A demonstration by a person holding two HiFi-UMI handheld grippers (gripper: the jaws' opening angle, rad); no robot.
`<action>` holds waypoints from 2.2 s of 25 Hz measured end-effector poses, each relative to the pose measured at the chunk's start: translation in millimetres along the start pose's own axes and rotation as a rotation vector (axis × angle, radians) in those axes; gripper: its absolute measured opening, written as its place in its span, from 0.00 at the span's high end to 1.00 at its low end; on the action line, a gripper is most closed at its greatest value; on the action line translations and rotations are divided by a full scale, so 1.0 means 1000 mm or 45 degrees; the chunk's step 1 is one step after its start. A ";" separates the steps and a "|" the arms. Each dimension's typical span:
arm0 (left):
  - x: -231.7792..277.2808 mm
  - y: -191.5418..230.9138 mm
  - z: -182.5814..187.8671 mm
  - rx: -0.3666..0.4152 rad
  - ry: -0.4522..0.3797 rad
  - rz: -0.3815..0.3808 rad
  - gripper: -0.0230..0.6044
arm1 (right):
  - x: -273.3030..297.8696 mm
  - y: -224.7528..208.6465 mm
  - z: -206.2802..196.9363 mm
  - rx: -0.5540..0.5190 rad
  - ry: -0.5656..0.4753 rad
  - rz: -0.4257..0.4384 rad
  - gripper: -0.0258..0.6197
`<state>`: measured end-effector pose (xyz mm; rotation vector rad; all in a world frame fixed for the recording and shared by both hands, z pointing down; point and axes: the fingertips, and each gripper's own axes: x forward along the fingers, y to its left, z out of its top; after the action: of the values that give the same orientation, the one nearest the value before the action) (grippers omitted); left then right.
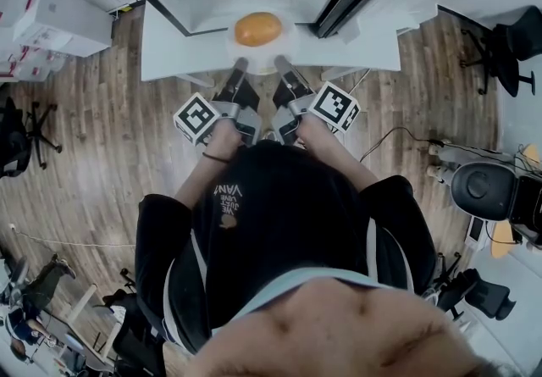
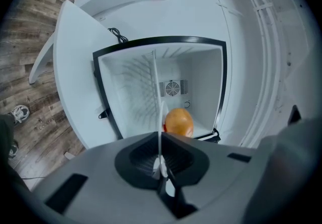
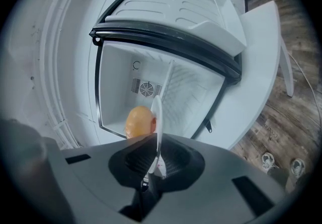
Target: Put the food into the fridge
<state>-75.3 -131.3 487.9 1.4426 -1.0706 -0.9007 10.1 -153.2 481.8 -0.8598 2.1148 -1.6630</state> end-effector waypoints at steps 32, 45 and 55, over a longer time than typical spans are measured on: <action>0.069 -0.015 0.064 0.022 0.060 -0.038 0.92 | 0.076 0.017 0.047 -0.008 -0.069 0.018 0.93; 0.088 -0.013 0.078 0.033 0.083 -0.025 0.92 | 0.094 0.016 0.059 0.008 -0.105 0.022 0.93; 0.097 -0.011 0.084 0.029 0.106 -0.022 0.92 | 0.102 0.014 0.064 0.029 -0.132 0.013 0.93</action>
<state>-122.8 -249.1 467.2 1.4969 -1.0109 -0.8359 -34.8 -263.9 462.7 -0.9068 2.0246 -1.5986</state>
